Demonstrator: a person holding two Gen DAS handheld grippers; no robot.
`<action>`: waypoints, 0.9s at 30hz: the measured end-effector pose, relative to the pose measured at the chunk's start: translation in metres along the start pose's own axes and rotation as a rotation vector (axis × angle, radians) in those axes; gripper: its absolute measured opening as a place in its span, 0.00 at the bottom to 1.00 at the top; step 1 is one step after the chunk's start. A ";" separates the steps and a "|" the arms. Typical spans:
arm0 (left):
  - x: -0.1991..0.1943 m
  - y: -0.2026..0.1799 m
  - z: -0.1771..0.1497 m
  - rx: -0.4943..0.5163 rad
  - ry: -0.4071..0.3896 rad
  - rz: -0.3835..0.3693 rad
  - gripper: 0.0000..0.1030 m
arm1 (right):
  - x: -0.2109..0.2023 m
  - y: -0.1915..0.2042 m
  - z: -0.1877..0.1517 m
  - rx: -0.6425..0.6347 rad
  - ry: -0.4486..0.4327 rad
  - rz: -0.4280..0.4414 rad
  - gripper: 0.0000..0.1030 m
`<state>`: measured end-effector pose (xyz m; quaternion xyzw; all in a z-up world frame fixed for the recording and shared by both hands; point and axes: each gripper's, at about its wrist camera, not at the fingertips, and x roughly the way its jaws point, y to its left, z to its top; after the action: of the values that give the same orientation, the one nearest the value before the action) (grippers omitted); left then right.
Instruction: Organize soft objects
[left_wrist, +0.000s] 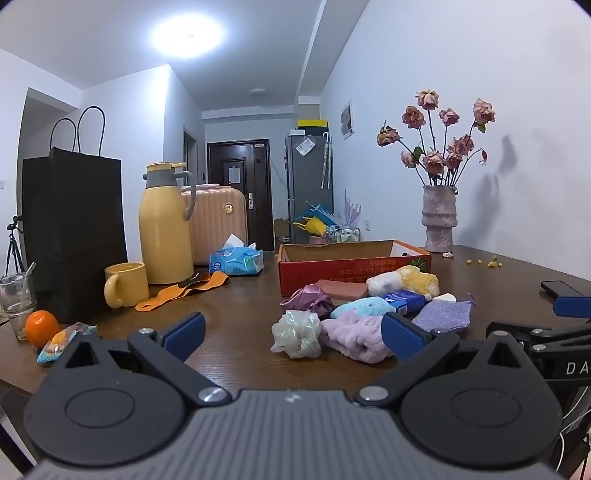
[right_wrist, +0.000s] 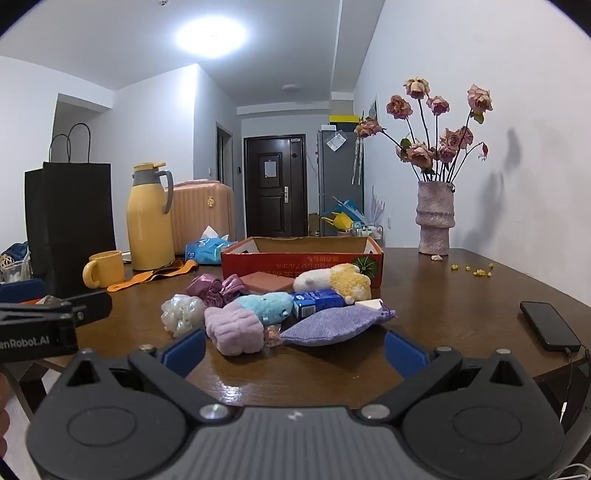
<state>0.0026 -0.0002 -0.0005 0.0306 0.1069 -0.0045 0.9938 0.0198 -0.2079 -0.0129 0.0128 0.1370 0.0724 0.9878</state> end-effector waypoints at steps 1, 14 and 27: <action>0.001 0.000 0.000 -0.004 0.002 -0.002 1.00 | 0.003 0.001 -0.001 0.000 -0.001 -0.001 1.00; -0.008 0.003 0.001 -0.020 -0.024 -0.015 1.00 | -0.003 0.002 0.001 -0.016 -0.017 0.005 1.00; -0.006 0.003 0.000 -0.025 -0.023 -0.018 1.00 | -0.003 0.000 0.002 -0.019 -0.016 0.002 1.00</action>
<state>-0.0029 0.0032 0.0005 0.0174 0.0958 -0.0123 0.9952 0.0173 -0.2081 -0.0100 0.0043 0.1283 0.0745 0.9889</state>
